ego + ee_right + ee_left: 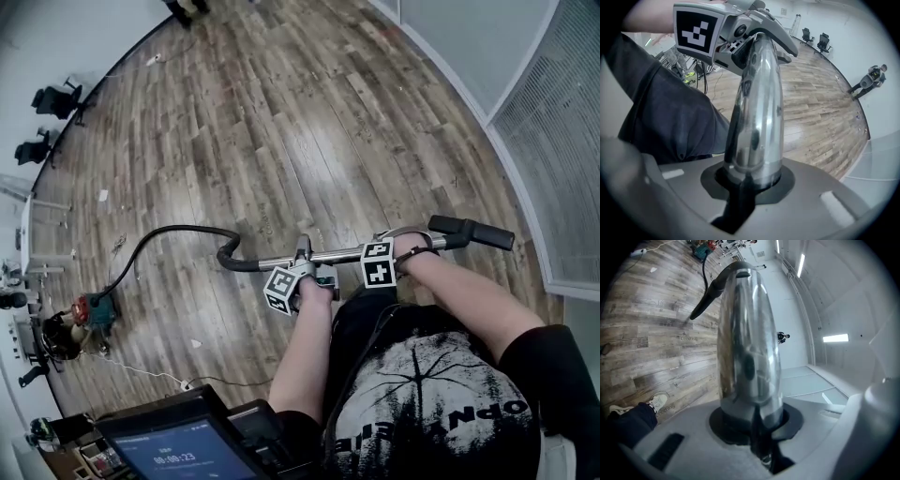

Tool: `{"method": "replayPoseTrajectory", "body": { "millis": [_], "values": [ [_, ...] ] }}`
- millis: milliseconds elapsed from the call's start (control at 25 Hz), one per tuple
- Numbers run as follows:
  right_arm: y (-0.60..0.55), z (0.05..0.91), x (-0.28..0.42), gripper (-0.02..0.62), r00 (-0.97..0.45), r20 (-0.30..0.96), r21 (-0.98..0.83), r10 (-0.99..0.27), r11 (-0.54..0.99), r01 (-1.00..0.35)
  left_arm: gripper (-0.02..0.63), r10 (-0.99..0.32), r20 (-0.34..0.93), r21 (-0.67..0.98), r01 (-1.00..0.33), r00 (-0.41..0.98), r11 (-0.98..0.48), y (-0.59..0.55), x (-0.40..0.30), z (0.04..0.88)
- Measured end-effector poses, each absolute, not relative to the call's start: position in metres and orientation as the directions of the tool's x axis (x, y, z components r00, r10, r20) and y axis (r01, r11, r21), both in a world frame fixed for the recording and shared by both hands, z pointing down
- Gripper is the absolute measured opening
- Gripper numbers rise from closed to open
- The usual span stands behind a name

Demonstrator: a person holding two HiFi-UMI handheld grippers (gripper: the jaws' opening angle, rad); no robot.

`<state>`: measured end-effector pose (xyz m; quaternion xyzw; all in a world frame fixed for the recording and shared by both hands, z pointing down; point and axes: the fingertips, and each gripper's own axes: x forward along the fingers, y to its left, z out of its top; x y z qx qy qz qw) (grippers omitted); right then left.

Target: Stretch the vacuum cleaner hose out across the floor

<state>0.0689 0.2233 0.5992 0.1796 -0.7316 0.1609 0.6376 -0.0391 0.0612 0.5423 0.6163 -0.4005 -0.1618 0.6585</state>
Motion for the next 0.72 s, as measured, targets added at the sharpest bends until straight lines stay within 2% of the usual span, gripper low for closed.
{"method": "replayPoseTrajectory", "body": {
  "millis": [440, 720],
  "values": [
    [0.095, 0.587, 0.160, 0.072, -0.053, 0.999, -0.034, 0.012, 0.899, -0.437, 0.063, -0.703, 0.331, 0.943, -0.202, 0.630, 0.263, -0.065, 0.043, 0.549],
    [0.097, 0.589, 0.166, 0.072, -0.038, 0.999, -0.036, 0.021, 0.897, -0.440, 0.063, -0.699, 0.322, 0.946, -0.188, 0.638, 0.264, -0.065, 0.050, 0.555]
  ]
}}
